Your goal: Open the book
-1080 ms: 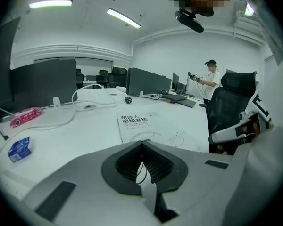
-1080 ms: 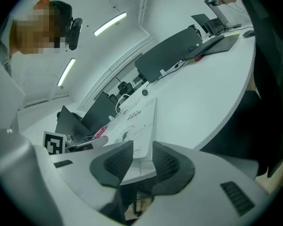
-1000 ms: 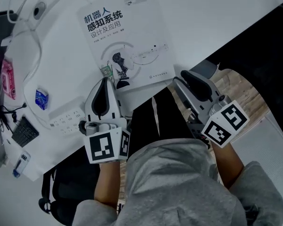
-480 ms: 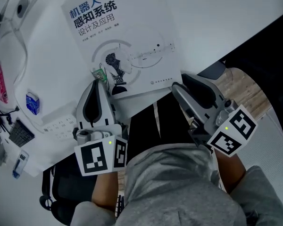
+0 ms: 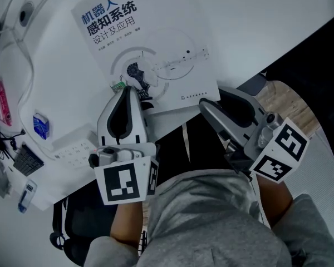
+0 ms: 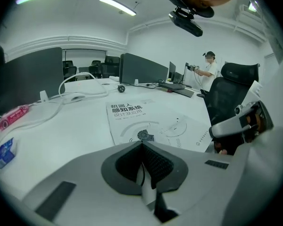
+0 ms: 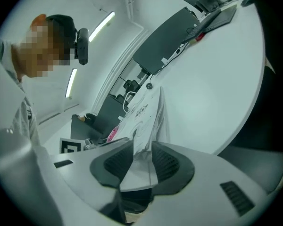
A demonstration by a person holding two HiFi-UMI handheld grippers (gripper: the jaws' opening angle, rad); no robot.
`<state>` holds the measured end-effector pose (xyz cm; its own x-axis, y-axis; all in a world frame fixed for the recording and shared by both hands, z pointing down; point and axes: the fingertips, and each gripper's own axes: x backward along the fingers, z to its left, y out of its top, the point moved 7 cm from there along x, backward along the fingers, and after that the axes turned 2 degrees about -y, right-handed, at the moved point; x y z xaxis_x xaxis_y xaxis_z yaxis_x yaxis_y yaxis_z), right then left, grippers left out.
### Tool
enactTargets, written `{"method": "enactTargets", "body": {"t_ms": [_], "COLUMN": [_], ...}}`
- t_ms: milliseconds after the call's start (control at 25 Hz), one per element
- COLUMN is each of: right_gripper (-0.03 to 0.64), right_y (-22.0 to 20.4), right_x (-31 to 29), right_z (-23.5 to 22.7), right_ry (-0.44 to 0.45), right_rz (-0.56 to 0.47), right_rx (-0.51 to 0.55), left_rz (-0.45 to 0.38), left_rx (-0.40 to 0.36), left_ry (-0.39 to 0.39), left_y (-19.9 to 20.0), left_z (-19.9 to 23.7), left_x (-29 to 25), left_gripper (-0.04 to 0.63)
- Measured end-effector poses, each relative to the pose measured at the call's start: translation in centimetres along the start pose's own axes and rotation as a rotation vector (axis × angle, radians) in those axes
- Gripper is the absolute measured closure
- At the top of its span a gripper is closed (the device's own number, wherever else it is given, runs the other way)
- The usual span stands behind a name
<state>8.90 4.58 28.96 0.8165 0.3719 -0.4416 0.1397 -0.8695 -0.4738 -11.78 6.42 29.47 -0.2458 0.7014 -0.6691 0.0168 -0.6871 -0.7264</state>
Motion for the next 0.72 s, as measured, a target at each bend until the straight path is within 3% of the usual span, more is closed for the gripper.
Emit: {"method": "enactTargets", "body": {"t_ms": [200, 440, 720], "right_gripper": [0.488, 0.554, 0.571], "right_y": [0.4, 0.7, 0.1], "right_x": [-0.4, -0.8, -0.7], "right_z": [-0.6, -1.6, -0.2], "right_ry": [-0.055, -0.136, -0.158], "right_rz": [-0.01, -0.067, -0.117], "right_rx": [-0.024, -0.102, -0.078], "left_rz": [-0.018, -0.055, -0.082], "left_rx": [-0.011, -0.004, 0.017], "left_ry": [-0.047, -0.076, -0.099], "left_y": [0.6, 1.1, 1.3], "left_z": [-0.3, -0.3, 0.1], "left_x": [-0.7, -1.6, -1.4], "left_gripper": [0.586, 0.586, 0.586]}}
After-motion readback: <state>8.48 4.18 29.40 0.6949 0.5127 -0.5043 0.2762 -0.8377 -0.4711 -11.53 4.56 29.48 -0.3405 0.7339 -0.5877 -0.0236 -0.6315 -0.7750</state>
